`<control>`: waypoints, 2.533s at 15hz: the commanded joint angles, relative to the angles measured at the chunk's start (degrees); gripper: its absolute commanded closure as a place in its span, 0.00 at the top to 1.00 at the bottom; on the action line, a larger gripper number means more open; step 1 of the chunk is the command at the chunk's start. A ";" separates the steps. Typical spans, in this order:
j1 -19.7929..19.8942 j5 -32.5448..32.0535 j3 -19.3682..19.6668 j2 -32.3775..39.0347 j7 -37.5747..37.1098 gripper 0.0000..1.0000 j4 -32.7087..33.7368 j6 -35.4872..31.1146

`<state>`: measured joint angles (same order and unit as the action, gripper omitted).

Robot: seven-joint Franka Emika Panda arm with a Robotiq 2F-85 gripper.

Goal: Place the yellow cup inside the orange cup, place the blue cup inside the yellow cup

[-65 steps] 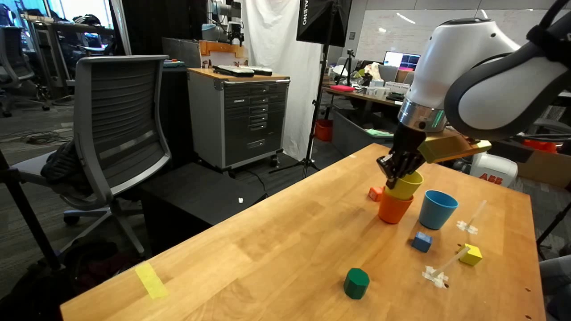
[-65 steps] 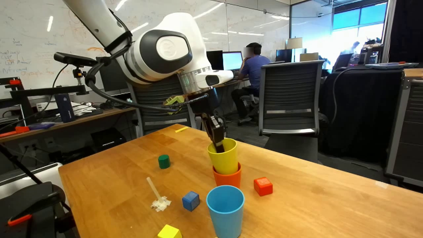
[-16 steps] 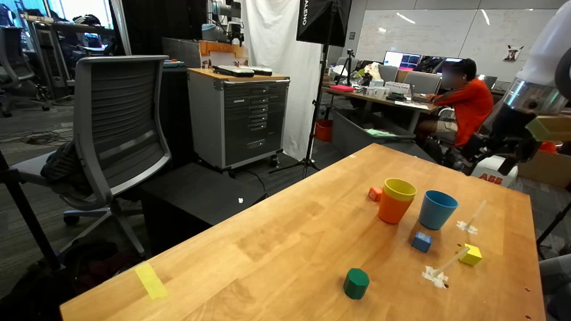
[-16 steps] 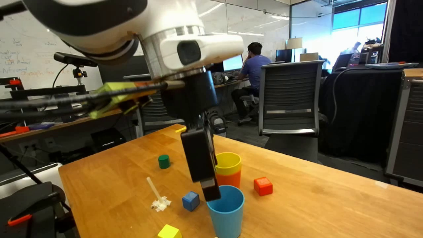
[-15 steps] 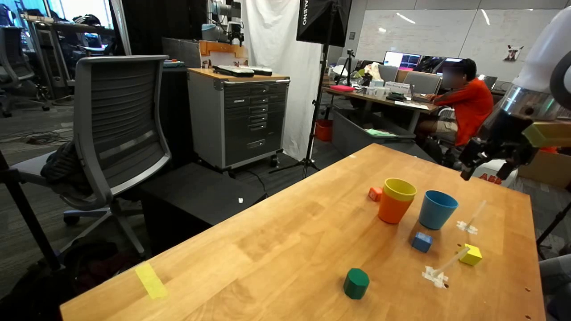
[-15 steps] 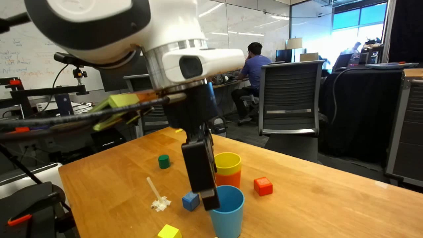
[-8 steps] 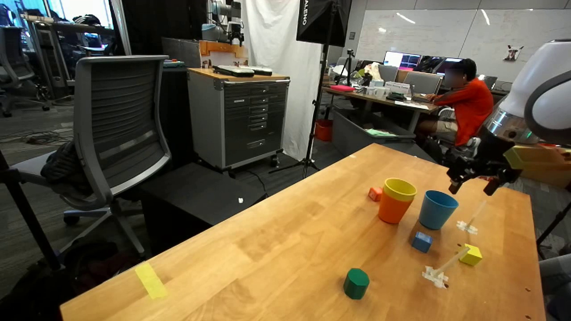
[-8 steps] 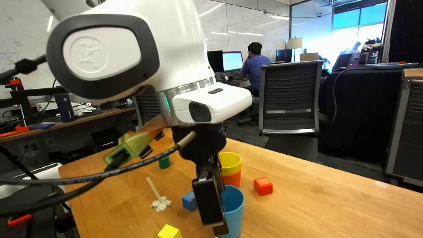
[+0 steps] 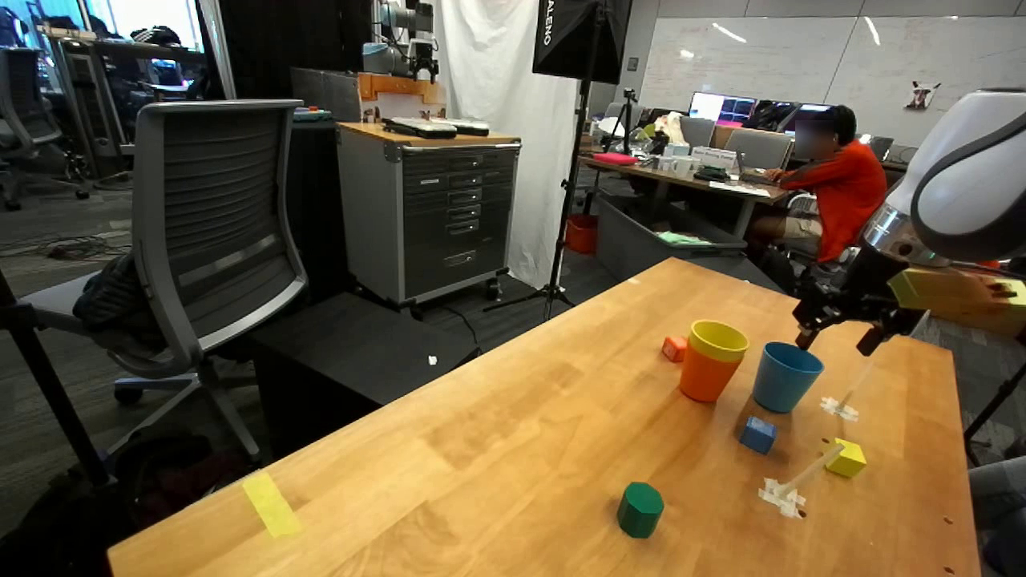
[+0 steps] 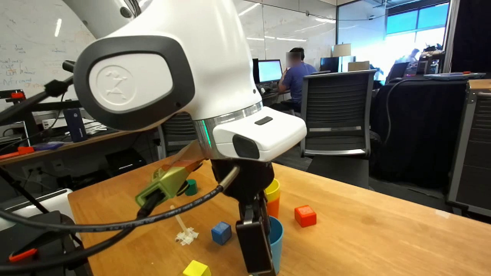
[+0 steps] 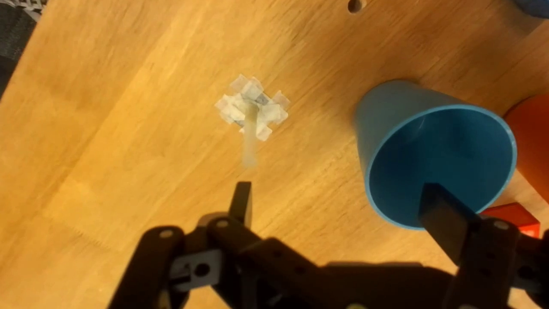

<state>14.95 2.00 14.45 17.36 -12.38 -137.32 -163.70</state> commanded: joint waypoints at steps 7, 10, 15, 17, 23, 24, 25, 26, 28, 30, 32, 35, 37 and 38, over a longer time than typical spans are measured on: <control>0.63 4.17 -1.67 4.11 3.80 1.00 4.04 0.53; 0.59 4.29 -2.19 4.93 4.12 0.86 4.55 0.69; 0.97 5.10 -3.15 5.41 5.00 0.40 4.84 0.54; 1.15 5.57 -3.56 5.42 5.38 0.25 4.84 0.48; 0.08 5.27 -3.16 5.89 4.51 0.01 4.94 -0.28; -0.04 5.13 -3.06 5.93 4.45 0.04 4.96 -0.24; -0.11 4.98 -3.01 5.94 4.52 0.03 4.87 -0.29; -0.31 4.71 -2.76 5.74 4.42 0.03 4.70 -0.29; -0.67 4.02 -2.26 5.32 4.47 0.02 4.37 -0.33; -1.27 3.07 -1.38 4.48 4.35 0.02 3.75 -0.47; -3.09 0.55 1.15 3.53 3.03 0.02 2.90 -1.10; -4.87 -2.74 4.41 1.51 2.29 0.01 1.46 -2.06; -5.10 -3.69 5.53 -0.43 2.57 0.01 0.12 -3.45; -4.48 -2.95 5.03 -1.70 3.18 0.01 -0.67 -4.52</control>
<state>11.31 0.05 18.09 20.68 -9.11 -134.31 -165.54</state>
